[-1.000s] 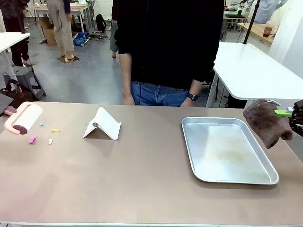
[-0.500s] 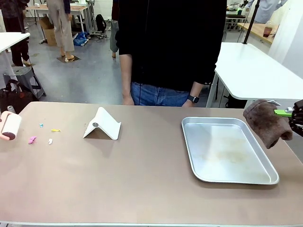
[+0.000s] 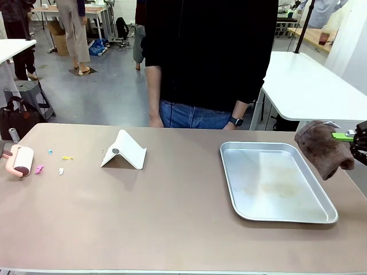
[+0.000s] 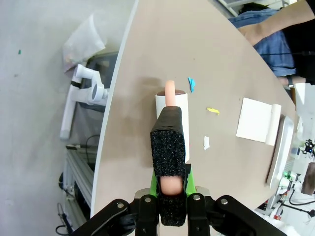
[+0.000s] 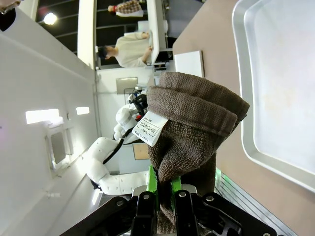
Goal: Clean the surface of the table.
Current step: Clean the area not pointed to by the person.
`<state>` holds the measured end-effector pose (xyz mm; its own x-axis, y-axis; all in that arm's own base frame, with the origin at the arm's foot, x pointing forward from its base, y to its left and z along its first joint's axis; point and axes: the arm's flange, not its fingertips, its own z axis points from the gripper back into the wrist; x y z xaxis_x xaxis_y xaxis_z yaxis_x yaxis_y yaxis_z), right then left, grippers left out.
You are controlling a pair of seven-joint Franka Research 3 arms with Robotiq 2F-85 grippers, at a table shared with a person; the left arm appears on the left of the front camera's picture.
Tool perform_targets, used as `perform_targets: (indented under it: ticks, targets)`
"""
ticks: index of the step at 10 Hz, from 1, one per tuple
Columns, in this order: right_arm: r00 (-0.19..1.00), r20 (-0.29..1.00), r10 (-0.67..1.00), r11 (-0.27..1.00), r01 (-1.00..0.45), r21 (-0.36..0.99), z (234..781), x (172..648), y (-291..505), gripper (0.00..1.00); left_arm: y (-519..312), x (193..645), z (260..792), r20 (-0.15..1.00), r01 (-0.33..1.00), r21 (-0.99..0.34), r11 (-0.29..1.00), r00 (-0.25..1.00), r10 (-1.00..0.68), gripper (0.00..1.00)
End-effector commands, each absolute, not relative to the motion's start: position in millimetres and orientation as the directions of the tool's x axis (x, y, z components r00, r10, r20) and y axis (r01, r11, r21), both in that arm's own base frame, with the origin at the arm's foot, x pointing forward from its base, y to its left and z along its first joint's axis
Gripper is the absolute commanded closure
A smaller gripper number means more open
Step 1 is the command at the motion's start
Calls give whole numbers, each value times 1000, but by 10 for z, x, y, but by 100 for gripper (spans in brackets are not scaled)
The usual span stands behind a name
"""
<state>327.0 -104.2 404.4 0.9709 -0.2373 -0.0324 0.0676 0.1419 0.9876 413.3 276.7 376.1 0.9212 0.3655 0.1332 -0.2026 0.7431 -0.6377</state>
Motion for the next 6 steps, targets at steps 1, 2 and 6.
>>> perform_targets:
  ticks: [1, 2, 6]
  targets:
    - [974, -19, -226, 144, 53, 988, 4065, 3257, -1066, 88, 2705, 4189, 3661, 108, -229, -626, 746, 921, 373, 79]
    - [974, -19, -226, 144, 53, 988, 4065, 3257, -1066, 88, 2670, 4209, 3626, 99, -228, -624, 748, 926, 365, 79]
    - [974, -19, -226, 144, 53, 988, 4065, 3257, -1066, 88, 2472, 4403, 3531, 40, -275, -614, 739, 925, 378, 79]
